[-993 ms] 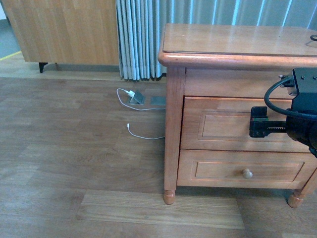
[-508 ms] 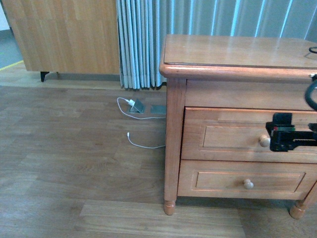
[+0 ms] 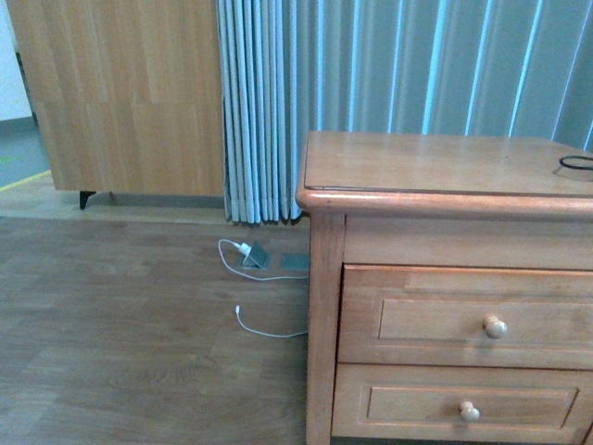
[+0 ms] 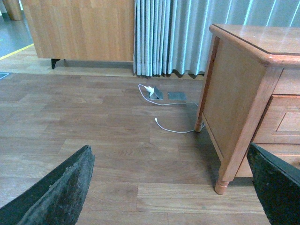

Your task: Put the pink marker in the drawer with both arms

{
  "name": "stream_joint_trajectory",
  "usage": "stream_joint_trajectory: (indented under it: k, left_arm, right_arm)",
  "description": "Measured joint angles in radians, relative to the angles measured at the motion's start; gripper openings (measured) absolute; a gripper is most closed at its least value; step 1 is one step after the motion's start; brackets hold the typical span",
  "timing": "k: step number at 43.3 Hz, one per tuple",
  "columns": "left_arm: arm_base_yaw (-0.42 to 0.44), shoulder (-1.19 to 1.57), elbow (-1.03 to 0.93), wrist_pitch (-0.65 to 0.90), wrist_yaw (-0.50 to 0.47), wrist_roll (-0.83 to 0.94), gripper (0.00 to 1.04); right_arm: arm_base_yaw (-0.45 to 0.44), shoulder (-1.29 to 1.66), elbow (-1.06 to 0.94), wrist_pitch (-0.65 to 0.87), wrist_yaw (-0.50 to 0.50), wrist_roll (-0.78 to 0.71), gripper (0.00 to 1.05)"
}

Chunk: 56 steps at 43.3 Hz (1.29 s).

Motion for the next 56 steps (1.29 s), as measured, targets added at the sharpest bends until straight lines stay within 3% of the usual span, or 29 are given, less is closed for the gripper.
stream_joint_trajectory:
  k: [9, 24, 28, 30, 35, 45, 48, 56]
  left_arm:
    - [0.000, 0.000, 0.000, 0.000, 0.000, 0.000, 0.99]
    - [0.000, 0.000, 0.000, 0.000, 0.000, 0.000, 0.99]
    - [0.000, 0.000, 0.000, 0.000, 0.000, 0.000, 0.99]
    - [0.000, 0.000, 0.000, 0.000, -0.001, 0.000, 0.99]
    - [0.000, 0.000, 0.000, 0.000, 0.000, 0.000, 0.99]
    - [0.000, 0.000, 0.000, 0.000, 0.000, 0.000, 0.99]
    - [0.000, 0.000, 0.000, 0.000, 0.000, 0.000, 0.99]
    - [0.000, 0.000, 0.000, 0.000, 0.000, 0.000, 0.99]
  right_arm:
    - [-0.130, -0.220, -0.045, -0.235, -0.080, -0.043, 0.96]
    - [-0.153, -0.241, -0.058, -0.216, -0.068, -0.049, 0.95]
    - [-0.108, -0.253, -0.165, 0.079, 0.074, -0.079, 0.80]
    - [-0.084, -0.283, -0.193, 0.154, 0.109, -0.086, 0.71]
    - [-0.037, -0.336, -0.216, 0.184, 0.153, -0.095, 0.53]
    - [0.060, -0.502, -0.246, 0.046, 0.243, -0.102, 0.01]
    - [0.138, -0.551, -0.246, -0.010, 0.348, -0.105, 0.01]
    - [0.182, -0.644, -0.246, -0.097, 0.362, -0.105, 0.01]
